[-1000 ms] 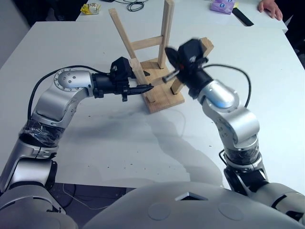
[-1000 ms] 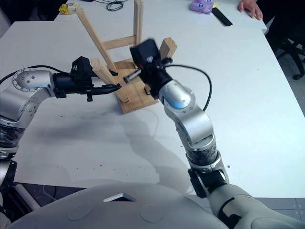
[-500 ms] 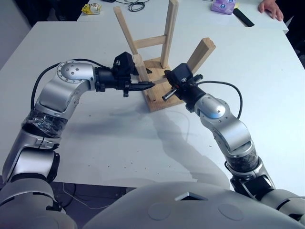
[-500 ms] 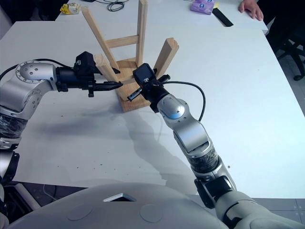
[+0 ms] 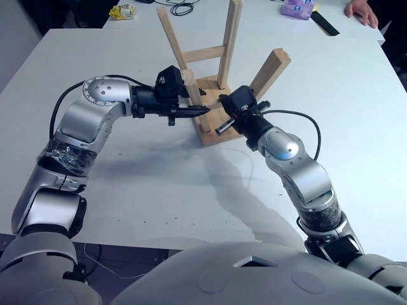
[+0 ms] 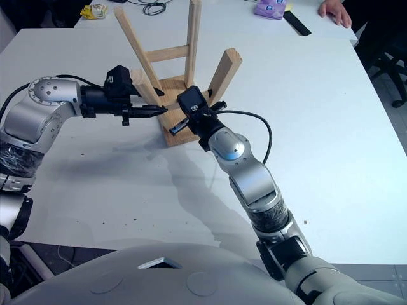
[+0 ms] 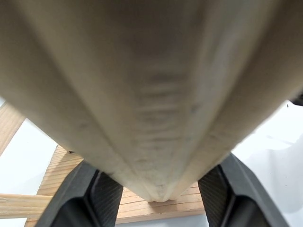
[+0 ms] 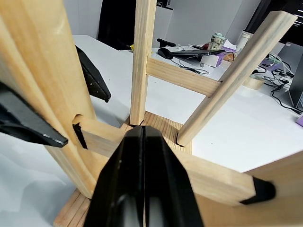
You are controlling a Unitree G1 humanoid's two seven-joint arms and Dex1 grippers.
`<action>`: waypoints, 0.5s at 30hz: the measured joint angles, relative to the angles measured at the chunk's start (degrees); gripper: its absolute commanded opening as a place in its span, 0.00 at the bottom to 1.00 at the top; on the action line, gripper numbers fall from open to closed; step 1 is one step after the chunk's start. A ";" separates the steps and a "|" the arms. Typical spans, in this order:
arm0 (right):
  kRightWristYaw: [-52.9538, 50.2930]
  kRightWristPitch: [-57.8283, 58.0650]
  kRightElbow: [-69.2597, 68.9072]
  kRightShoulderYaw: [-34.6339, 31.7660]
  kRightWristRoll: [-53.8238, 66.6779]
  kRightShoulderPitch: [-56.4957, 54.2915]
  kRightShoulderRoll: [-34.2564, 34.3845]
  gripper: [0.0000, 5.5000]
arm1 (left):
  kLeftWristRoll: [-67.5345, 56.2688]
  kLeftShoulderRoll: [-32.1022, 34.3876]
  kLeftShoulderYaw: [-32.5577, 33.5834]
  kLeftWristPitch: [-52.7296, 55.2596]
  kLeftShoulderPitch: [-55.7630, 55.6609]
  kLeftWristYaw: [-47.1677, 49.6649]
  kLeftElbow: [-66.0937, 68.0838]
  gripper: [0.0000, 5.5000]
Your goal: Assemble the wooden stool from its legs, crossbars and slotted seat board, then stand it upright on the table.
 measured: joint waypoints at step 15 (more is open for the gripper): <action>11.11 -1.34 -4.87 -25.66 17.82 -13.74 -3.58 0.30 | -0.76 -0.66 10.10 11.22 19.15 9.46 -11.66 0.63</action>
